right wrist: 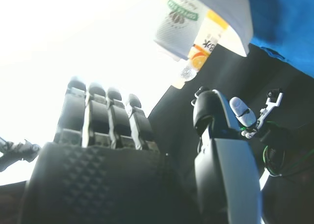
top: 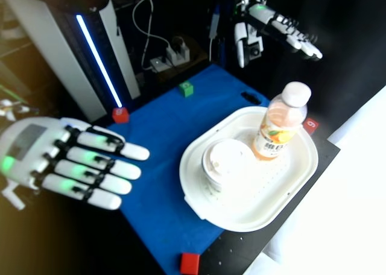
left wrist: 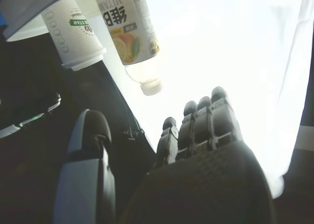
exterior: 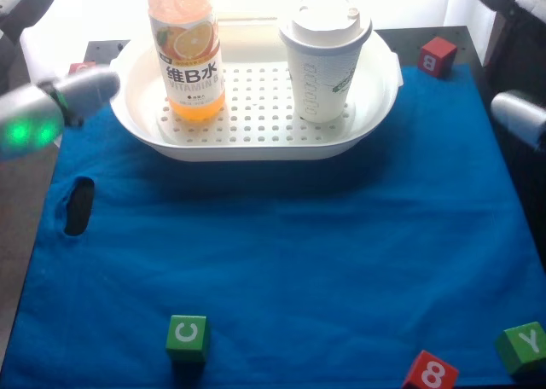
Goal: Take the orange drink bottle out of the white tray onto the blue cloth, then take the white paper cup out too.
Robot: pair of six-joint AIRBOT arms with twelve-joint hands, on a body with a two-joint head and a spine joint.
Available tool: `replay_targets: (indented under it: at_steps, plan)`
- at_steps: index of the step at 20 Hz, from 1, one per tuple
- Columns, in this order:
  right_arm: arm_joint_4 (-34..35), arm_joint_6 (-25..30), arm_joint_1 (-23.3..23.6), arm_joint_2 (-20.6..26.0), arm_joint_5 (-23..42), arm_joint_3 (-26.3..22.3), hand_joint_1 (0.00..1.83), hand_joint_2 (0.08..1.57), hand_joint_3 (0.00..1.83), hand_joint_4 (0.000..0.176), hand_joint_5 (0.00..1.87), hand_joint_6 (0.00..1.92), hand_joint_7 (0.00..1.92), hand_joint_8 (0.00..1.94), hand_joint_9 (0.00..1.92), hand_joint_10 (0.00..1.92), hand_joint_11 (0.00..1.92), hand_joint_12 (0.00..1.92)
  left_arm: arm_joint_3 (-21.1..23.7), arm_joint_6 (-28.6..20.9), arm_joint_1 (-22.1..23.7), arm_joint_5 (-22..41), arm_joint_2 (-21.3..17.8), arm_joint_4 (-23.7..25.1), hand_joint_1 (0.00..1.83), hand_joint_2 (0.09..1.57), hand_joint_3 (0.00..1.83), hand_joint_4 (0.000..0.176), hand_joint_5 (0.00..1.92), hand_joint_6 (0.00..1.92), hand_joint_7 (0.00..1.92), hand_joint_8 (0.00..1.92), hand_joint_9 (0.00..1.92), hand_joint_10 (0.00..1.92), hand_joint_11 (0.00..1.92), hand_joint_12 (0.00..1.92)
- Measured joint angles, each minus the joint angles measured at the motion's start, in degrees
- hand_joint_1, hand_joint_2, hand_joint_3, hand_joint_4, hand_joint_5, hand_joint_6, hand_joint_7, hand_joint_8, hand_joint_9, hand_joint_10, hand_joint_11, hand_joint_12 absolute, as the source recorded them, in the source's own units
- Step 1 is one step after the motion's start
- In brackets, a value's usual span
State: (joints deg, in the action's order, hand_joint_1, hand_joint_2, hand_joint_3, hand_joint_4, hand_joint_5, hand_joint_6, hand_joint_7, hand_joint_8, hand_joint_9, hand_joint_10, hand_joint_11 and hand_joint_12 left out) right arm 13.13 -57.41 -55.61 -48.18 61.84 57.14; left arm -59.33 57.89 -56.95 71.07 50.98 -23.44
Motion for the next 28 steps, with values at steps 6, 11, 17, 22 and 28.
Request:
replay_targets:
  at_steps: [6,11,17,22,28]
  plan:
    - [0.2,-0.11,0.0,-0.66,0.11,0.02,0.23,1.38,0.02,0.0,0.0,0.0,0.0,0.0,0.0,0.0,0.0,0.0,-7.28,-6.58,3.23,-6.25,5.66,-0.37,0.52,1.19,0.0,0.129,0.0,0.0,0.0,0.0,0.04,0.01,0.0,0.74]
    - [-0.04,-0.11,0.0,-1.81,0.04,0.02,0.16,1.37,0.01,0.0,0.0,0.0,0.0,0.0,0.0,0.0,0.0,0.0,-16.46,-8.76,10.25,-18.93,12.52,-3.21,0.5,1.11,0.0,0.089,0.0,0.0,0.0,0.0,0.0,0.0,0.0,0.34]
    - [0.22,-0.13,0.0,-2.08,0.09,0.02,0.24,1.36,0.0,0.0,0.0,0.0,0.0,0.0,0.0,0.0,0.0,0.0,-23.47,-9.22,16.7,-28.92,17.53,-3.76,0.65,0.94,0.0,0.176,0.0,0.0,0.0,0.0,0.0,0.0,0.0,0.01]
    - [0.2,-0.15,0.0,-2.32,0.02,0.02,0.35,1.35,0.0,0.0,0.0,0.0,0.0,0.0,0.0,0.0,0.0,0.0,-26.51,-14.45,17.27,-30.86,20.63,-1.36,0.9,1.0,0.01,0.109,0.2,0.03,0.31,0.05,0.33,0.21,0.0,1.41]
    - [0.17,-0.15,0.0,-2.32,0.02,0.02,0.32,1.37,0.01,0.0,0.0,0.0,0.0,0.0,0.0,0.0,0.0,0.0,-26.43,-15.52,17.35,-30.23,20.63,0.74,1.12,1.27,0.0,0.002,0.76,1.38,0.64,1.43,0.59,1.16,0.5,1.55]
